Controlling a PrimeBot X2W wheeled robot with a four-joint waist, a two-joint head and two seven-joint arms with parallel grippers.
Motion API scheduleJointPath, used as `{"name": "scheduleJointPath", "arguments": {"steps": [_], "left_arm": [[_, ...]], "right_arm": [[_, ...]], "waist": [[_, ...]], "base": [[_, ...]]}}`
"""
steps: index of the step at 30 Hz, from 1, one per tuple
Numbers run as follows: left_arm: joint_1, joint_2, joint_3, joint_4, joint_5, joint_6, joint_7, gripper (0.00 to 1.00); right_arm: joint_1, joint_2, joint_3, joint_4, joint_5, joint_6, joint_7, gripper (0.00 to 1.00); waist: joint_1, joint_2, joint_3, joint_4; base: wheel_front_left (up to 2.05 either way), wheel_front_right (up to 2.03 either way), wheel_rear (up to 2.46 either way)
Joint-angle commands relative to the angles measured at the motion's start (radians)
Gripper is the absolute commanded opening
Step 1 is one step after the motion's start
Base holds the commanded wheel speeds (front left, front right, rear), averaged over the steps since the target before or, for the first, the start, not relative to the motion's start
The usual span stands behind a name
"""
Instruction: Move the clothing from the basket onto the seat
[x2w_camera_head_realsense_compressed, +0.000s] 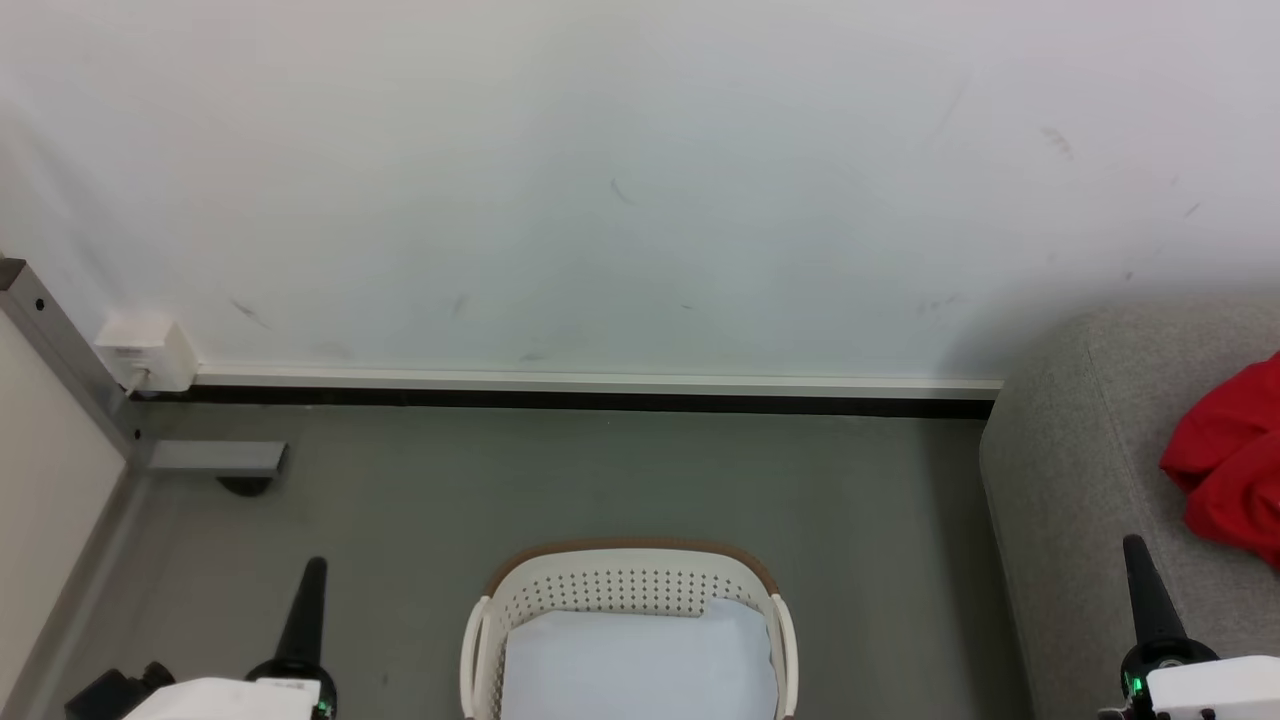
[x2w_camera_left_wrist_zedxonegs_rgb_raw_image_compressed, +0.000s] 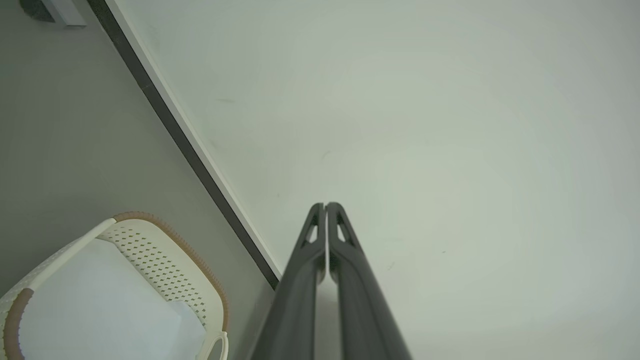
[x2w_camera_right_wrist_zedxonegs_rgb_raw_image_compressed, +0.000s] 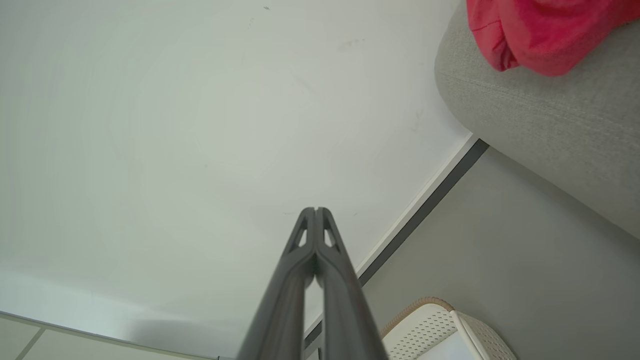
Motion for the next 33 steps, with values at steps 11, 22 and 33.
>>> {"name": "scheduleJointPath", "arguments": {"steps": [11, 22, 33], "left_arm": [[-0.021, 0.0, 0.012, -0.012, -0.116, -0.013, 0.031, 0.0], [-0.023, -0.003, 0.019, -0.014, -0.208, -0.018, 0.056, 0.0], [-0.026, -0.005, 0.024, -0.015, -0.288, -0.023, 0.076, 0.0]], "right_arm": [[-0.015, 0.004, -0.023, -0.013, 0.102, -0.001, 0.027, 0.0], [-0.015, 0.01, -0.039, -0.015, 0.18, -0.002, 0.053, 0.0], [-0.015, 0.016, -0.052, -0.016, 0.253, -0.002, 0.073, 0.0]], "waist": [[0.0, 0.0, 0.001, 0.0], [0.0, 0.0, 0.002, 0.0], [0.0, 0.0, 0.002, 0.0]], "base": [[0.0, 0.0, 0.0], [0.0, 0.0, 0.0], [0.0, 0.0, 0.0]]}}
